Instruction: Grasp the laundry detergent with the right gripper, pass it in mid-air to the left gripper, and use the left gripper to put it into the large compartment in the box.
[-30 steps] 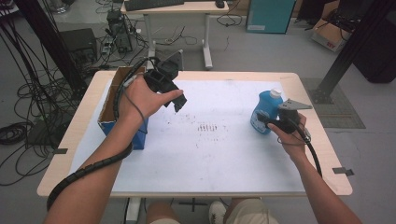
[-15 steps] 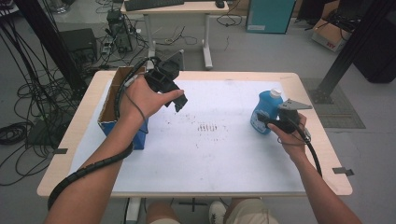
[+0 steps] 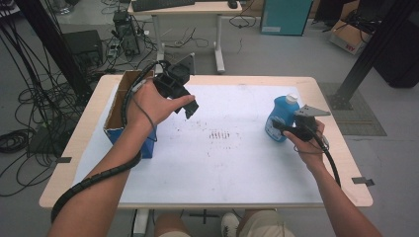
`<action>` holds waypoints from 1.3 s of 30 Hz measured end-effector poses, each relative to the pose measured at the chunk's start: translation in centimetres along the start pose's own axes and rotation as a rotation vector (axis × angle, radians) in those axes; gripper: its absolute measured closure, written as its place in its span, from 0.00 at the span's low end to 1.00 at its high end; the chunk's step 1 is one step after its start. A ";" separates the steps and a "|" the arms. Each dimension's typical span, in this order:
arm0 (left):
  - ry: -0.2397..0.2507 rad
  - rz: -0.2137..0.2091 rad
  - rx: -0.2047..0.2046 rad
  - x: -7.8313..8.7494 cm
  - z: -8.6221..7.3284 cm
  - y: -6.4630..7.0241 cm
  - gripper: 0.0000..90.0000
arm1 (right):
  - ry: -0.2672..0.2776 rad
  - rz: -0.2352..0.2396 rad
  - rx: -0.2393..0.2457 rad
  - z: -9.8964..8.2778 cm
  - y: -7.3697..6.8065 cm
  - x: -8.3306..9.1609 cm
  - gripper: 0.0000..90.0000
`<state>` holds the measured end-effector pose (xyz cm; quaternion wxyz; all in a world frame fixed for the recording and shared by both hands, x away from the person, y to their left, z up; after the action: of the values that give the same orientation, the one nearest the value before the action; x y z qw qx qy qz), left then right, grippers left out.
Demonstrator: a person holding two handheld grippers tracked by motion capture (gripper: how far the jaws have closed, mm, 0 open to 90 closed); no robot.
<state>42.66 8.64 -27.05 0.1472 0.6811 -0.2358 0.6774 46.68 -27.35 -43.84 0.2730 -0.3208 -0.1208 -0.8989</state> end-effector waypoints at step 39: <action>0.009 0.006 -0.032 0.6 0.2 0.4 0.06 | -0.002 0.008 0.000 0.1 0.1 0.0 0.49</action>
<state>42.56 8.12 -26.48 0.1570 0.6748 -0.2482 0.6770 46.76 -27.36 -43.78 0.2762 -0.3220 -0.1196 -0.8976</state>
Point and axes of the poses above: each handheld gripper's, and its own axes: x roughly backward along the jaws, z roughly out of its top, y roughly to its right, the point moved 6 cm from there along -x, roughly forward along the jaws, and after that the axes turned 14 degrees about -y, right-handed, at the moved point
